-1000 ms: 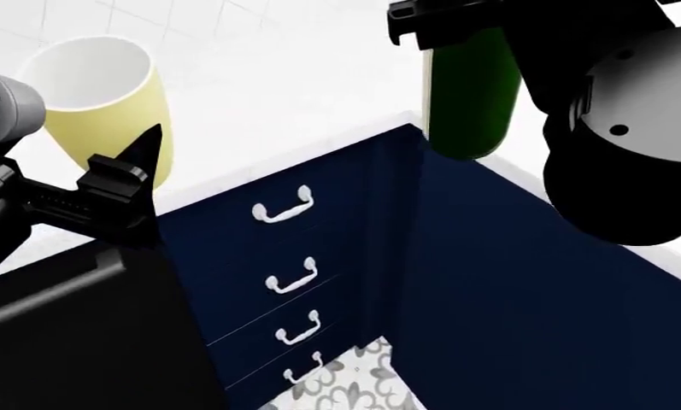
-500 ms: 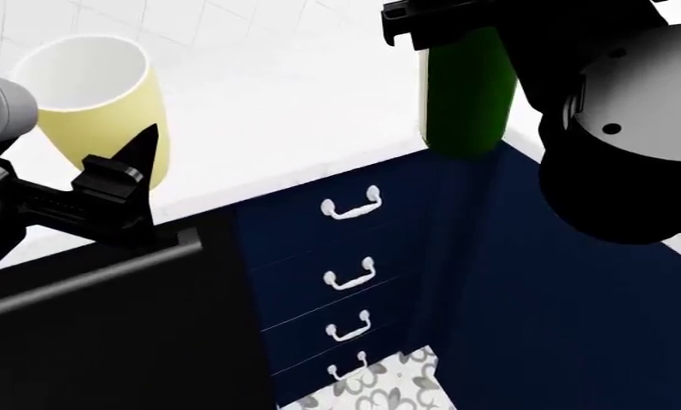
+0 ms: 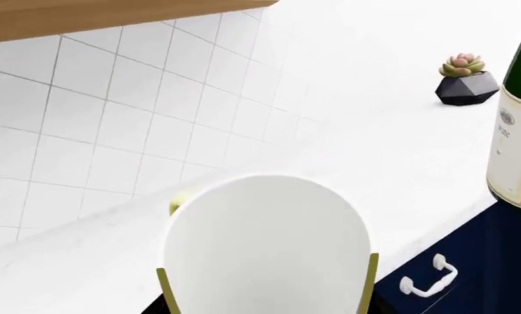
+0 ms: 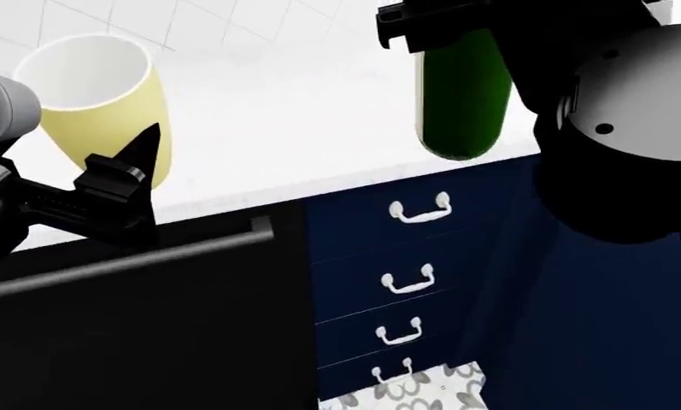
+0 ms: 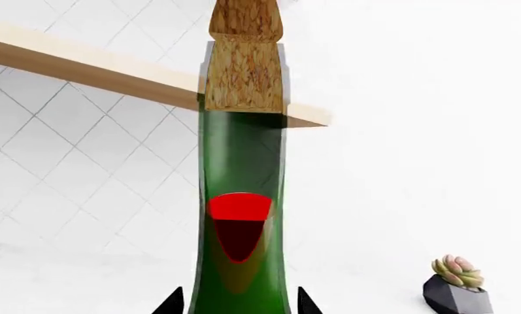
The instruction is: Pick the cup and bottle and place them in the sink. Then turn on the water.
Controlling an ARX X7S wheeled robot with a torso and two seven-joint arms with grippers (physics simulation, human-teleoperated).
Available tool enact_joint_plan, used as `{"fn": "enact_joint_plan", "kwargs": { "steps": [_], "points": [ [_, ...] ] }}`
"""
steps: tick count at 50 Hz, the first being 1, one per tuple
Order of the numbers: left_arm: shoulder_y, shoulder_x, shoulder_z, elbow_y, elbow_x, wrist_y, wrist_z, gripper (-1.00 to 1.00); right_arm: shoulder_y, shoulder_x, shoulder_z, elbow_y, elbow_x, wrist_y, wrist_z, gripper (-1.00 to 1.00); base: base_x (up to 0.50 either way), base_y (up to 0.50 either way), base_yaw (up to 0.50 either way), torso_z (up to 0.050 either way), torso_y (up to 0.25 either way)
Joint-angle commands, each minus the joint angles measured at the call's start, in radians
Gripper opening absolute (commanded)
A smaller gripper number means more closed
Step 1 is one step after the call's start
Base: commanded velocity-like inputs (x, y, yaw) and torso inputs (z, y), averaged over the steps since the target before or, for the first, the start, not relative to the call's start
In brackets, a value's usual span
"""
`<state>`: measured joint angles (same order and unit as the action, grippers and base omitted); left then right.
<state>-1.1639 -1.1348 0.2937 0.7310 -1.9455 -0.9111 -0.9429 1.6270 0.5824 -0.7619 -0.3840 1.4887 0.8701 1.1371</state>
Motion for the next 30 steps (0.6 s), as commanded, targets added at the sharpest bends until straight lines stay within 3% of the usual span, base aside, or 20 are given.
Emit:
{"fn": "enact_joint_plan", "kwargs": {
  "steps": [1,10,30],
  "points": [
    [-0.014,0.006,0.003,-0.007,-0.003,0.004,-0.010,-1.00,0.008,0.000,0.010,-0.001,-0.020,0.008,-0.007,-1.00,0.00,0.00,0.50,0.010,0.000],
    [0.123,-0.017,-0.048,0.042,0.081,0.057,0.034,-1.00,0.000,-0.004,0.005,-0.001,-0.031,0.002,-0.011,-1.00,0.00,0.00,0.50,0.000,0.001],
    [0.134,-0.030,-0.062,0.047,0.077,0.064,0.040,-1.00,0.006,-0.008,-0.002,-0.001,-0.026,0.011,-0.001,-1.00,0.00,0.00,0.50,0.001,0.001]
  ]
}}
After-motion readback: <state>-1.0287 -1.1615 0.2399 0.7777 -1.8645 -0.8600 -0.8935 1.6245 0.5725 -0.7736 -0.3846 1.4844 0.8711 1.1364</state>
